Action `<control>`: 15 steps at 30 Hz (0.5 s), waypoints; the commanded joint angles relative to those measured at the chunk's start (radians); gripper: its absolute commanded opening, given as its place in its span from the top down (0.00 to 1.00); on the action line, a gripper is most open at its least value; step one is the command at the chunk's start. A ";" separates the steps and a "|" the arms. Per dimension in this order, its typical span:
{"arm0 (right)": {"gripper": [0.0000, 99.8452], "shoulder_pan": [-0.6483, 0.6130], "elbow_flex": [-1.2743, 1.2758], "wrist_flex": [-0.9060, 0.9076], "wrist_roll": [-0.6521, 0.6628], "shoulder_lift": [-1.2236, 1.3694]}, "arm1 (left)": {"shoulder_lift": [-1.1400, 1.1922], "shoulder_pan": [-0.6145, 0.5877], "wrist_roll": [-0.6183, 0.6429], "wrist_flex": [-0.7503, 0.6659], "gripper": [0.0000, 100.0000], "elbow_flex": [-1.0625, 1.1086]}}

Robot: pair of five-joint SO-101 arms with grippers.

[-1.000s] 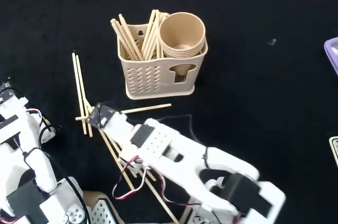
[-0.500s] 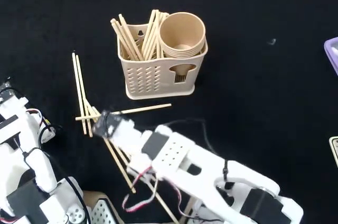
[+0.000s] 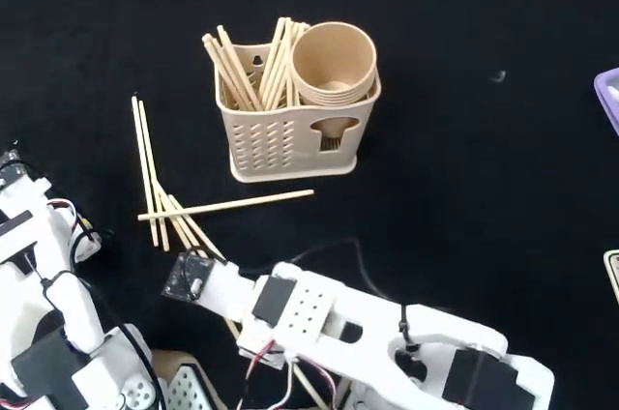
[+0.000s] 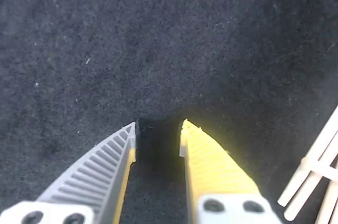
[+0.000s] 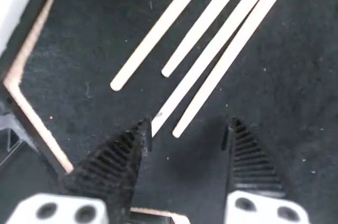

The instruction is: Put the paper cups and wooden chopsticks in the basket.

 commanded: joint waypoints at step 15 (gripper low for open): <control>0.98 0.071 -0.197 -0.055 0.025 0.352 | -0.009 -0.016 0.008 -0.003 0.86 -0.050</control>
